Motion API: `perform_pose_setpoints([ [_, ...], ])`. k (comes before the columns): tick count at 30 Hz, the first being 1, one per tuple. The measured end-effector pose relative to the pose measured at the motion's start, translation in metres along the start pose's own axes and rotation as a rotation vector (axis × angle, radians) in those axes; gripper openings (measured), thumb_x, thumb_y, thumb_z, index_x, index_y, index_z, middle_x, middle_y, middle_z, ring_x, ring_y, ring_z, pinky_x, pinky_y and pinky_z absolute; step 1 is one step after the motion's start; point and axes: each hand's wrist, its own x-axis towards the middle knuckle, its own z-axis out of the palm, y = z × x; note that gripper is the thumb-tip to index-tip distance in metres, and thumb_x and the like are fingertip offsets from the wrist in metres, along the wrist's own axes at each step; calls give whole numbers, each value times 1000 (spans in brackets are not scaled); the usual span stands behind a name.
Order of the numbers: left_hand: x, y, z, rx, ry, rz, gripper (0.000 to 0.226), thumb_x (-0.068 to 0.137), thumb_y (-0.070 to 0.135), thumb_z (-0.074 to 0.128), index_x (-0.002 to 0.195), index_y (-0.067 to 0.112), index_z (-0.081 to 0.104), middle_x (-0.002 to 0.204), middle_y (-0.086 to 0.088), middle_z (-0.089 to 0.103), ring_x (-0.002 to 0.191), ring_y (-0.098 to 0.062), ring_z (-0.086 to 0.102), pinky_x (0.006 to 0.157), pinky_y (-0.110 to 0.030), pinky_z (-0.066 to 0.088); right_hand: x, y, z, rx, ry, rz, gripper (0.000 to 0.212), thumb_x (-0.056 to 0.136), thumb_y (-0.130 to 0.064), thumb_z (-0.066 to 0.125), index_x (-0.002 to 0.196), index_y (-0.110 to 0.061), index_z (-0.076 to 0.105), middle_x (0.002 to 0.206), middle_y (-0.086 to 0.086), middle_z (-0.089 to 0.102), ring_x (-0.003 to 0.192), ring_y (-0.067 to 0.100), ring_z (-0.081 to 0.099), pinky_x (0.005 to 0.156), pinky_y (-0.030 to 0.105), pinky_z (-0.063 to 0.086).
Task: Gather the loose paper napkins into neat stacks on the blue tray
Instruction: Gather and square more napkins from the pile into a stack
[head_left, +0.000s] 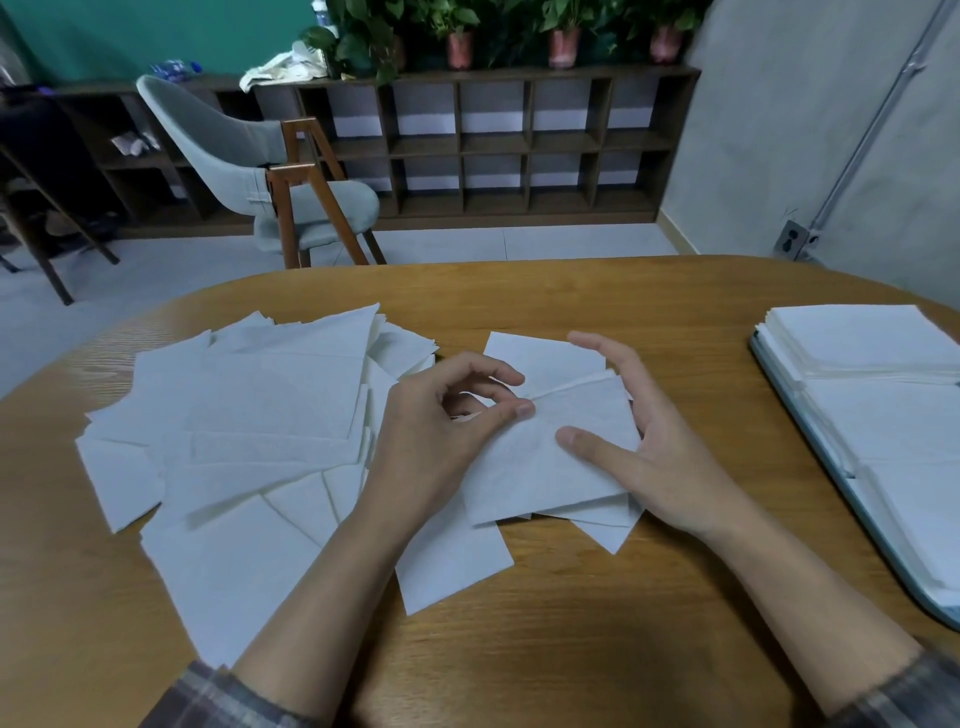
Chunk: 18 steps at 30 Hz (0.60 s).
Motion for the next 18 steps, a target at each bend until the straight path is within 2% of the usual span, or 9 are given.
perform_pose_setpoints([
  [2,0,-1,1,58,29,23,19,84,26,88,100,25,78,93,14,78,87,-8,72,77,-25,55,1,1,0,33,19,-5,69,97,-16,74,147,-50,40,131,-12,65,112,12,68,89,32,59],
  [5,2,0,-1,113,6,-32,26,88,38,83,112,32,75,110,21,74,106,3,68,80,-11,50,1,-1,-3,131,81,-12,69,96,-10,73,144,-46,41,118,-1,72,103,19,74,79,33,62],
  [7,3,2,-1,8,-37,-120,29,89,33,83,116,30,74,107,16,73,95,5,69,71,-10,50,2,0,-5,154,138,-20,67,95,-8,73,141,-45,41,116,1,72,101,20,74,77,32,62],
  [9,1,4,1,-53,-10,-119,27,90,22,84,115,26,74,98,10,71,84,-1,71,63,-13,52,3,1,-7,144,175,-10,61,95,-12,74,137,-45,44,116,3,71,102,21,74,78,35,63],
  [11,0,4,4,-35,50,-76,27,90,15,84,114,21,74,81,17,64,72,4,64,59,-9,46,3,3,-8,140,157,-11,49,94,-14,76,131,-39,56,114,-2,73,104,17,72,81,32,61],
  [13,0,3,7,-2,94,-41,29,90,15,84,116,22,73,74,24,58,68,5,57,61,-7,42,4,3,-8,35,110,-30,29,94,-13,76,118,-28,73,115,-14,74,109,5,69,90,21,53],
  [14,0,2,7,16,108,-24,32,90,18,84,119,25,71,79,25,59,72,3,57,64,-9,44,5,4,-9,-17,107,-35,23,95,-10,75,113,-25,78,115,-18,75,113,0,67,93,15,48],
  [16,1,-4,8,74,89,-1,43,90,26,84,128,30,64,102,22,63,93,0,62,75,-16,51,7,7,-14,-52,194,-14,24,96,-5,72,110,-23,80,113,-25,75,114,-9,64,94,6,43],
  [18,2,-12,7,237,10,52,49,88,34,85,130,31,60,122,16,63,110,-1,62,84,-17,52,10,13,-24,-74,343,13,27,97,-5,71,112,-26,80,114,-29,74,115,-11,63,96,8,46],
])
